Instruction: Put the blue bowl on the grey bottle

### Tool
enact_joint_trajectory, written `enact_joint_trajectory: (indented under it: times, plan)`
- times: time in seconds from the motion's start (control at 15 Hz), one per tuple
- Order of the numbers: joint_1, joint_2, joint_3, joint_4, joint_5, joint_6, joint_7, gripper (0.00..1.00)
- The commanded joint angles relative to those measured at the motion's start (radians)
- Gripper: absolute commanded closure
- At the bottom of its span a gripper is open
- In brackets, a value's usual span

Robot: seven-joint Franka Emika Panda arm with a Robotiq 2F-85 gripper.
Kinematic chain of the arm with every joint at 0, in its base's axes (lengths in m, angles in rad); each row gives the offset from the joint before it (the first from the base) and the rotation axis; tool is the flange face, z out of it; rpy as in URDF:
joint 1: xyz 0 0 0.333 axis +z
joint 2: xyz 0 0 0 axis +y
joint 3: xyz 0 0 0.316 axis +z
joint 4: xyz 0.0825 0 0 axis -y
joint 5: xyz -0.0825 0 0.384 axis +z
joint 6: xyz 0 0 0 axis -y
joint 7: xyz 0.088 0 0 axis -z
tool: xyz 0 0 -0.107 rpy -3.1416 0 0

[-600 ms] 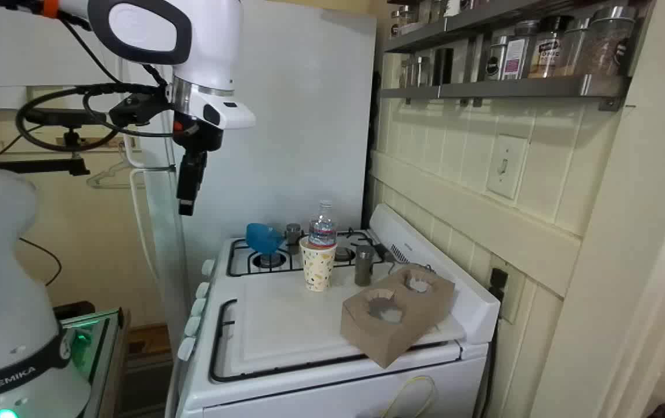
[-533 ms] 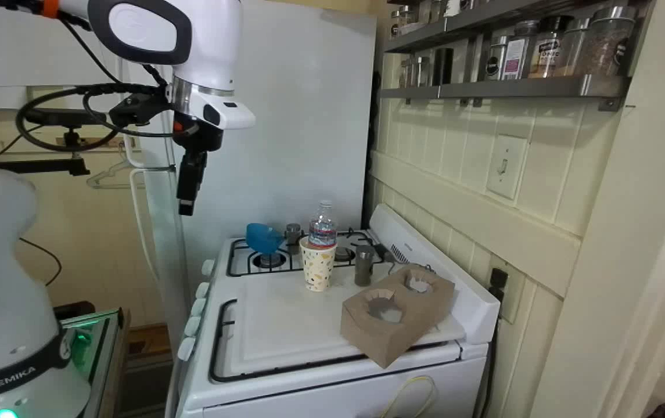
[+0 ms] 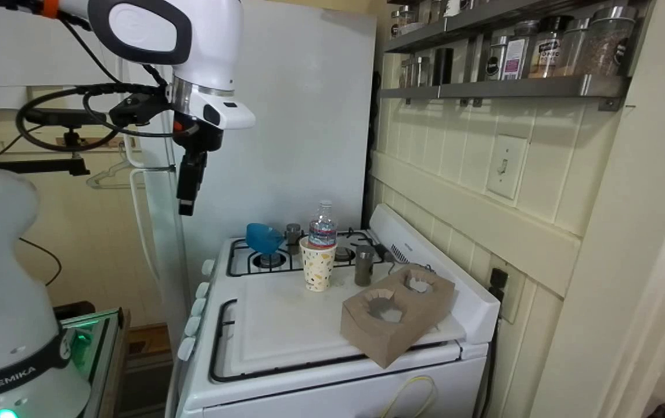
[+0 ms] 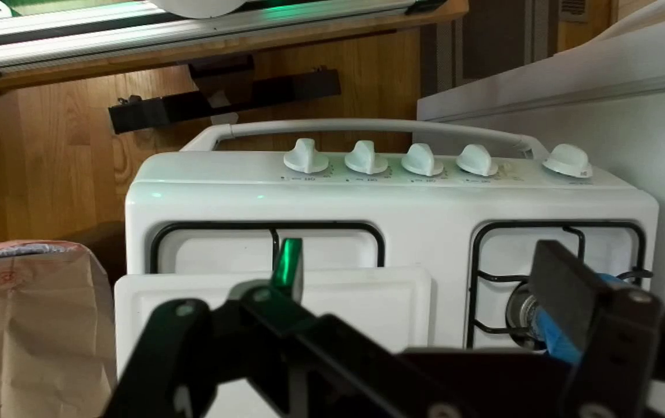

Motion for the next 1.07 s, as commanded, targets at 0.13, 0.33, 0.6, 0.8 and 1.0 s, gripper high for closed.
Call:
enact_joint_trajectory:
  times: [0.13, 0.33, 0.6, 0.8, 1.0]
  plan:
    - [-0.004, 0.015, 0.018, 0.010, 0.058, 0.055, -0.009, 0.00]
    - [0.011, 0.094, 0.087, 0.058, 0.080, 0.248, 0.042, 0.00]
    - [0.052, 0.251, 0.204, 0.141, 0.062, 0.521, 0.107, 0.00]
    - [0.114, 0.343, 0.219, 0.223, 0.058, 0.508, 0.061, 0.00]
    - [0.119, 0.328, 0.220, 0.205, 0.042, 0.519, 0.089, 0.00]
